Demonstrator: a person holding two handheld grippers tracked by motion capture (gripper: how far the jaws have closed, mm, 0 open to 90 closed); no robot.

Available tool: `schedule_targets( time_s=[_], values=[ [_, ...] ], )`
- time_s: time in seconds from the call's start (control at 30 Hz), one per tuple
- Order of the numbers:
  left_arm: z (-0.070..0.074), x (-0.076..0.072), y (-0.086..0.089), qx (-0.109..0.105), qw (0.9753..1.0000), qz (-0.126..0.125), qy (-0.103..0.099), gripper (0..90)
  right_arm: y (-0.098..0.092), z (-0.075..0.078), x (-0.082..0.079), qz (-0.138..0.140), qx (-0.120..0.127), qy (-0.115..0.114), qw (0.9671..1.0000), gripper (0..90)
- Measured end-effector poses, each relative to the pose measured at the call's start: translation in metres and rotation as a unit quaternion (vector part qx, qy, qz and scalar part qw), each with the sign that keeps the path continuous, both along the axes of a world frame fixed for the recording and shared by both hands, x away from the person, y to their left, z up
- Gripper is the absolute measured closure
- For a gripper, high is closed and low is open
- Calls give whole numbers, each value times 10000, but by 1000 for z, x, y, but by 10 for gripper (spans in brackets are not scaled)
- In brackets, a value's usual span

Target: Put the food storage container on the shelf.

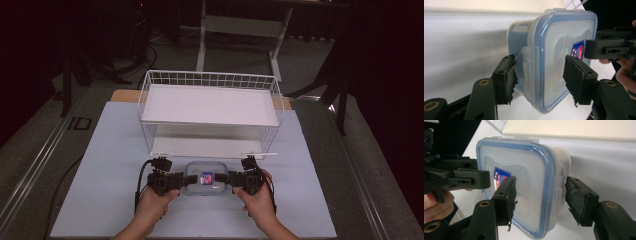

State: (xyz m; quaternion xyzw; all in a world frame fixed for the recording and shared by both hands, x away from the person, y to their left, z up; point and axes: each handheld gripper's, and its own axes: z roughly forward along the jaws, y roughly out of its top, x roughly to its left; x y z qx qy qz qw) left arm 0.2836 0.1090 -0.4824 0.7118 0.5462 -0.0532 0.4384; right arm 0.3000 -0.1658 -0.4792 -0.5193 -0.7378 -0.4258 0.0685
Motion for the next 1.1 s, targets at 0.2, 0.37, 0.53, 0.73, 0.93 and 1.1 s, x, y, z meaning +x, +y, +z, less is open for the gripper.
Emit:
schedule_targets(
  time_s=[0.2, 0.37, 0.53, 0.73, 0.93, 1.1],
  values=[
    [7, 17, -4, 3, 9998, 30, -179, 448, -3, 8, 17, -152, 91, -190, 9997, 427],
    [3, 30, -5, -42, 9997, 71, -230, 448, -5, 7, 31, -250, 120, -237, 9993, 426],
    [-3, 46, -3, -61, 9999, 94, -105, 448, -3, 0, 42, -346, 150, -255, 9990, 424],
    [-9, 58, 0, -122, 9996, 176, -175, 448, 1, -5, 57, -487, 213, -274, 9982, 422],
    [-17, 67, 0, -151, 9993, 252, -213, 448, 3, -13, 66, -634, 261, -295, 9972, 415],
    [-23, 74, 0, -204, 9992, 265, -234, 448, 4, -17, 71, -689, 243, -402, 9965, 415]
  ],
)
